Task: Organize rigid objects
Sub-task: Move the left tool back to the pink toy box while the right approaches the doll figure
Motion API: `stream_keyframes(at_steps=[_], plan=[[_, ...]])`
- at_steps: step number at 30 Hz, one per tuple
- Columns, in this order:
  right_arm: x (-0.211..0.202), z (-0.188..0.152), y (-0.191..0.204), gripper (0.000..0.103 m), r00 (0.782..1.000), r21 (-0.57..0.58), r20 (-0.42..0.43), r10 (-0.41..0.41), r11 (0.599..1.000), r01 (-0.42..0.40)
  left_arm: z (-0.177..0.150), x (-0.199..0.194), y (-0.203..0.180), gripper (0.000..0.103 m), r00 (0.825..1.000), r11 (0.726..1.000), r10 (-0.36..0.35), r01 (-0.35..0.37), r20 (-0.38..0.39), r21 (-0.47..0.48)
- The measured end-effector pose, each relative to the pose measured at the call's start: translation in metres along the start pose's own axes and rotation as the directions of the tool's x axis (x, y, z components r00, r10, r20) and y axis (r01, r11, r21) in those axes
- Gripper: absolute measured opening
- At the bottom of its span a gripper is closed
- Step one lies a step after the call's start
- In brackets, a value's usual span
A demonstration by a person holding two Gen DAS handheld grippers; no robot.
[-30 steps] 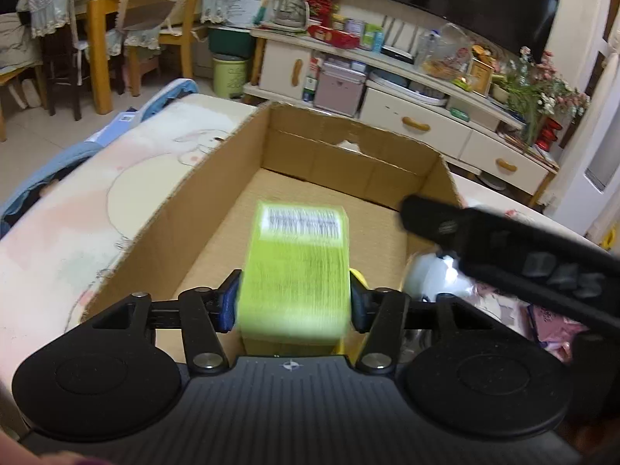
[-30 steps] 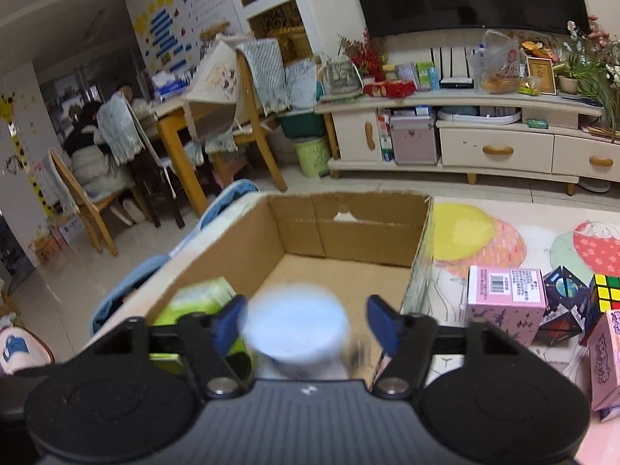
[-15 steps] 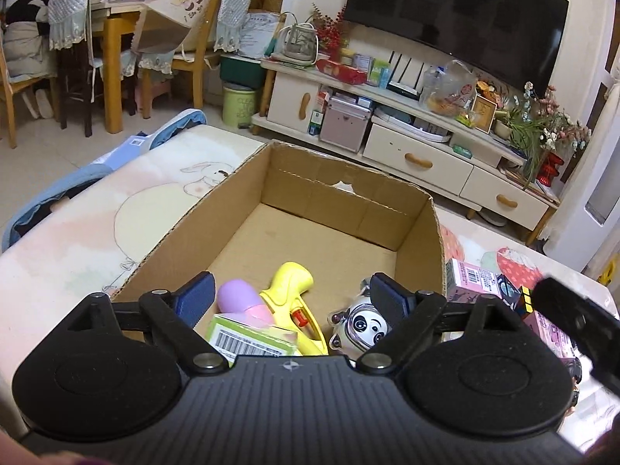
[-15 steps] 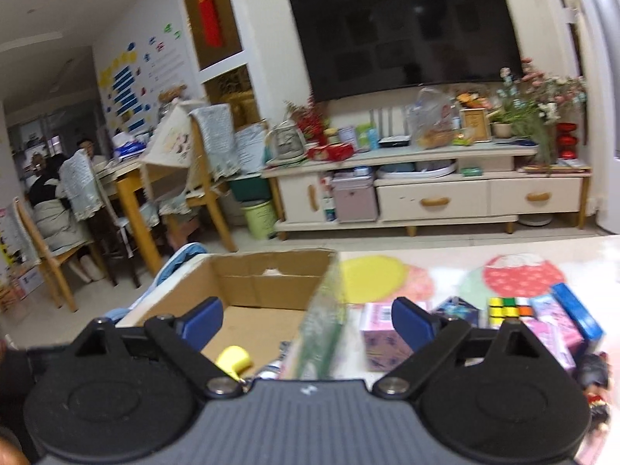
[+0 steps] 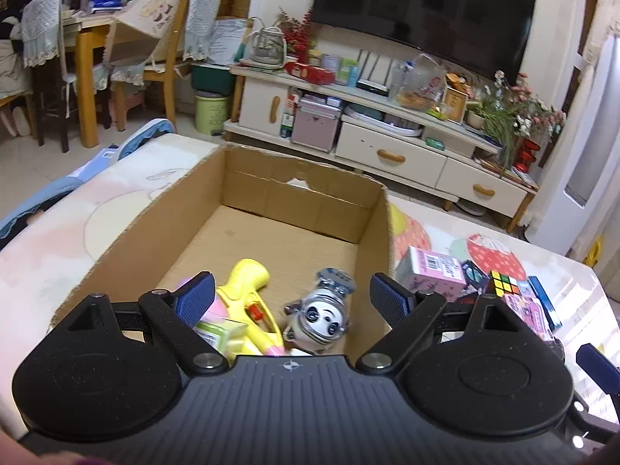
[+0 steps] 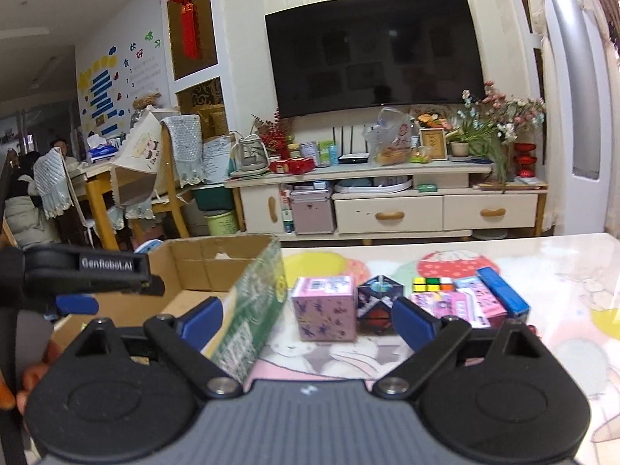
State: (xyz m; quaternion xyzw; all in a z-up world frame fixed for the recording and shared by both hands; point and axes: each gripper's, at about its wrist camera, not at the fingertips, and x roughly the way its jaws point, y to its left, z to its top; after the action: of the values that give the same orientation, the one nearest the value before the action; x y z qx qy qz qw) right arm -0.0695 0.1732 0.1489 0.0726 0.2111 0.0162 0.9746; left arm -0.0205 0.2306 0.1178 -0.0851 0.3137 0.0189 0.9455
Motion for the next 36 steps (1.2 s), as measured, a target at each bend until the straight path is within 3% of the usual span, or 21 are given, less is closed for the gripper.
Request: stream_keyframes(at_steps=[21, 36], plan=[[-0.012, -0.033, -0.055, 0.094, 0.995, 0.045, -0.017, -0.095, 0.994, 0.095, -0.004, 0.000, 0.002, 0.103, 0.998, 0.988, -0.069, 0.070, -0.011, 0.136], [-0.006, -0.052, -0.115, 0.094, 0.974, 0.055, -0.083, -0.213, 0.974, 0.218, -0.014, 0.005, -0.010, 0.103, 0.990, 0.958, -0.131, 0.138, -0.042, 0.250]])
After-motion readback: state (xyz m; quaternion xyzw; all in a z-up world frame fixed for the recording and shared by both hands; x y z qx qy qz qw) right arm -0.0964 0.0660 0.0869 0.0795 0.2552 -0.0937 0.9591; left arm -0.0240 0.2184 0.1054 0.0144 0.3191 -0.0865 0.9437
